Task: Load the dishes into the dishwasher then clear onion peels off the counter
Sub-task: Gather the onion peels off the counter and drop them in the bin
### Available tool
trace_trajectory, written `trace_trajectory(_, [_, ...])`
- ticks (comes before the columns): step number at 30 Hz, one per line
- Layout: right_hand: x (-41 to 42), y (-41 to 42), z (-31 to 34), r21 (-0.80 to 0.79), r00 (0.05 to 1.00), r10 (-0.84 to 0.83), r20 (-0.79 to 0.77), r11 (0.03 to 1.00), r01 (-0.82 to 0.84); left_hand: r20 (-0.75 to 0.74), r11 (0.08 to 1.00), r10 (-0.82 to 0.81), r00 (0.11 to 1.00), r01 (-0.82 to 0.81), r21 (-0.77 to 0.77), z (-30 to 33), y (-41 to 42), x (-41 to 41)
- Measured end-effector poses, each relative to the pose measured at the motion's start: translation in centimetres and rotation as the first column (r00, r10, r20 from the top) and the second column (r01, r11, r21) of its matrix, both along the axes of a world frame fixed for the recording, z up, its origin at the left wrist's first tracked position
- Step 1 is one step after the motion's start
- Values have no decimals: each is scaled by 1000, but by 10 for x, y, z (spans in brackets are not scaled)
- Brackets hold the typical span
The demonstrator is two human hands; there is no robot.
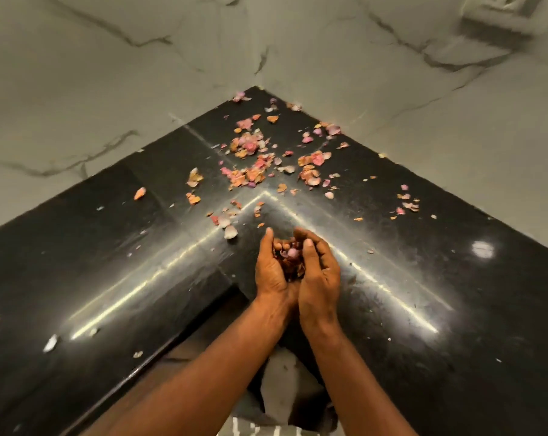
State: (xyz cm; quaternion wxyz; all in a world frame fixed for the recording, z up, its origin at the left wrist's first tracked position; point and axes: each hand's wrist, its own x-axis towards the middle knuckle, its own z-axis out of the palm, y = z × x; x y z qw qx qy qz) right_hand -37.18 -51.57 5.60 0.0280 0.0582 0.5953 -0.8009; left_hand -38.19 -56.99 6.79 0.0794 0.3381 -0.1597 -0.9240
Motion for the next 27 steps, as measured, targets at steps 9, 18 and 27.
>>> trace_trajectory(9, [87,-46,-13,-169,931,357,78,925,-340,40,883,400,916,-373,-285,-28,-45,108])
trace_trajectory(18, [180,-97,-22,-134,827,540,159,841,-524,75,842,515,854,-488,-229,-50,-95,214])
trace_trajectory(27, [364,-155,-86,14,632,664,399,685,-728,366,799,599,712,-561,-217,-124,-145,411])
